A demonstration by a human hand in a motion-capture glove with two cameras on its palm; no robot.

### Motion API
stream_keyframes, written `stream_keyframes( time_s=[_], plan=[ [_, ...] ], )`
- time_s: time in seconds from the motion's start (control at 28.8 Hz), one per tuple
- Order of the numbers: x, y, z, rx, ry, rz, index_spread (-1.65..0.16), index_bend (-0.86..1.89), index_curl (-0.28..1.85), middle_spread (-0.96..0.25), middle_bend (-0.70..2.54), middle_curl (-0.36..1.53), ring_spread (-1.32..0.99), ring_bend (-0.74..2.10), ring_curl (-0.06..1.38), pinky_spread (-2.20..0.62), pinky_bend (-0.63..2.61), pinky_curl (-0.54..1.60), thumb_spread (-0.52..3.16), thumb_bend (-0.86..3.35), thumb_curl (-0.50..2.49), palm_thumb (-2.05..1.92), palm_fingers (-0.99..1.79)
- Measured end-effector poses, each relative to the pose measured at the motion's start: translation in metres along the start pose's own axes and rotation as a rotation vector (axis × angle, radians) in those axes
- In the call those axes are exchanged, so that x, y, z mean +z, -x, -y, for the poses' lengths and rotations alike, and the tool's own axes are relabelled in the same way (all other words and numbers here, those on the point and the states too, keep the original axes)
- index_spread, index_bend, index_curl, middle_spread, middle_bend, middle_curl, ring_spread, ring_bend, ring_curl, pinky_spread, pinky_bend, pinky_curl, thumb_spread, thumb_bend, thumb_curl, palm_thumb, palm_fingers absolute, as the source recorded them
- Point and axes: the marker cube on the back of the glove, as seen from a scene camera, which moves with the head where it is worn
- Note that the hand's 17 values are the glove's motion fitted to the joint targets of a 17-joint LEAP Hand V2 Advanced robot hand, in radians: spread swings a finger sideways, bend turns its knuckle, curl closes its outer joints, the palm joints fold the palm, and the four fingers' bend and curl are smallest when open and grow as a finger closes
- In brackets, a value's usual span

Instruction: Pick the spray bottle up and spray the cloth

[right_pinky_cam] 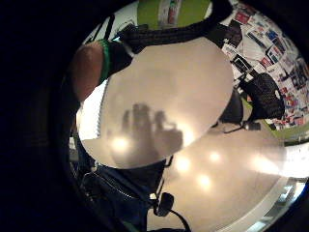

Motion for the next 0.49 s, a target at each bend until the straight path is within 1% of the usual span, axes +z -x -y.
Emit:
stream_keyframes(
  time_s=[0.21, 0.31, 0.49],
  plan=[
    [0.030, -0.013, -0.014, 0.047, 0.093, 0.049, -0.27, 0.19, 0.46, -0.04, 0.24, 0.40, -0.07, 0.28, 0.36, 0.24, 0.12, 0.23, 1.10, -0.02, 0.55, 0.65, 0.93],
    [0.043, -0.015, -0.016, 0.036, 0.136, 0.037, -0.27, 0.19, 0.46, -0.04, 0.24, 0.40, -0.07, 0.28, 0.36, 0.24, 0.12, 0.22, 1.11, -0.01, 0.55, 0.66, 0.93],
    [0.053, -0.001, -0.015, 0.014, 0.159, 0.015, -0.26, 0.19, 0.46, -0.04, 0.23, 0.40, -0.07, 0.27, 0.36, 0.24, 0.13, 0.22, 1.13, -0.02, 0.54, 0.65, 0.93]
  ],
)
